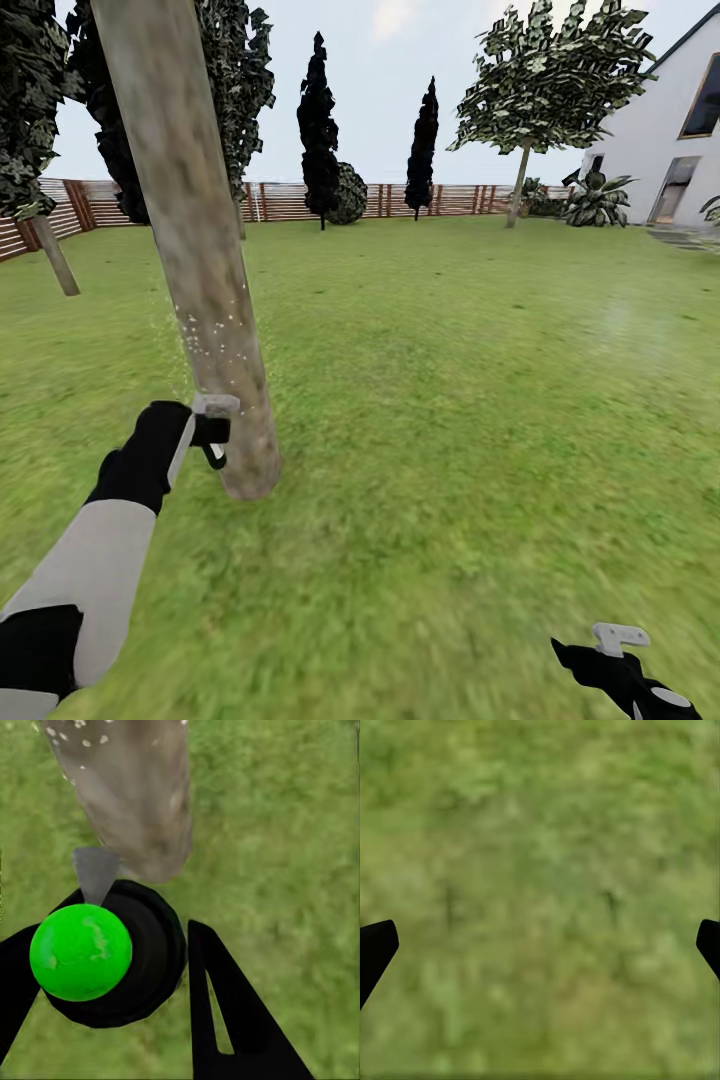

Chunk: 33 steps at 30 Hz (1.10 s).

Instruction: In the garden, pick up the pesticide atomizer on the floor and spray pesticide onto both trees until each tree trunk is fully covered.

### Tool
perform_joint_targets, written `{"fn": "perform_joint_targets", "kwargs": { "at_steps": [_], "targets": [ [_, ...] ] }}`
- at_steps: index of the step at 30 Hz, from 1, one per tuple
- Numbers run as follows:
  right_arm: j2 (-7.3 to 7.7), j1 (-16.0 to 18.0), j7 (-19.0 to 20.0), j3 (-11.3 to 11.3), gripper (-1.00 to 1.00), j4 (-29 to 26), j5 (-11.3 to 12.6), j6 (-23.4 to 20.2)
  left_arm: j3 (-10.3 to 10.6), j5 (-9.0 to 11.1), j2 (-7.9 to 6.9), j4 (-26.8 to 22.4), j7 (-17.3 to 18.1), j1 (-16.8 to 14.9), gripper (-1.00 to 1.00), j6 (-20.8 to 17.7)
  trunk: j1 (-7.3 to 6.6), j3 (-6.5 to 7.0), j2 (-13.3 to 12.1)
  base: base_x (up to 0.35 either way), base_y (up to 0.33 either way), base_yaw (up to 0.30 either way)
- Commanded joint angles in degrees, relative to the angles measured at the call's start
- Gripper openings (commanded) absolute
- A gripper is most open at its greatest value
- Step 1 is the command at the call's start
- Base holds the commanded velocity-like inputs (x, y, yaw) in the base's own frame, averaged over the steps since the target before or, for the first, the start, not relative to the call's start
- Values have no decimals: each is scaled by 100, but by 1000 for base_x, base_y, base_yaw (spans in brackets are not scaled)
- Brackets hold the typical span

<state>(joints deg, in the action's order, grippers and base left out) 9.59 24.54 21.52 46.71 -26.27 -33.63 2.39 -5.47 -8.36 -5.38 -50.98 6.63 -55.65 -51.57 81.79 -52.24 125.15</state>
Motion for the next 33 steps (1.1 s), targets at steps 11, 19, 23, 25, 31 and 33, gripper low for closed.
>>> {"fn": "perform_joint_targets", "kwargs": {
  "at_steps": [11, 19, 23, 25, 31, 33],
  "targets": [
    [-4, 7, 39, 48, 100, 3, -64, 25, 30, -96, -14, -283, 58, -1808, -100, -709, -1, -5, 2, 0, 0, 0],
    [-4, 7, 40, 48, 100, 8, -65, 25, 65, -112, -44, -238, 57, -1776, -100, -711, -1, -5, 2, 0, 0, 0],
    [-9, 7, 41, 46, 100, 8, -65, 25, 28, -81, -50, -220, 80, -930, -100, -644, -1, -5, 2, 0, 0, 0],
    [-9, 7, 40, 41, 100, 8, -65, 25, 14, -84, -51, -219, 71, -652, -100, -630, -1, -5, 2, 0, 0, 0],
    [-10, 7, 39, 40, 100, 8, -65, 28, 5, -99, -27, -224, 8, -166, -100, -419, -1, -5, 2, 0, 0, 0],
    [-6, 7, 40, 45, 100, 9, -65, 32, 3, -108, -25, -222, -4, -140, -100, -410, -1, -5, 2, 0, 0, 0]
  ]
}}
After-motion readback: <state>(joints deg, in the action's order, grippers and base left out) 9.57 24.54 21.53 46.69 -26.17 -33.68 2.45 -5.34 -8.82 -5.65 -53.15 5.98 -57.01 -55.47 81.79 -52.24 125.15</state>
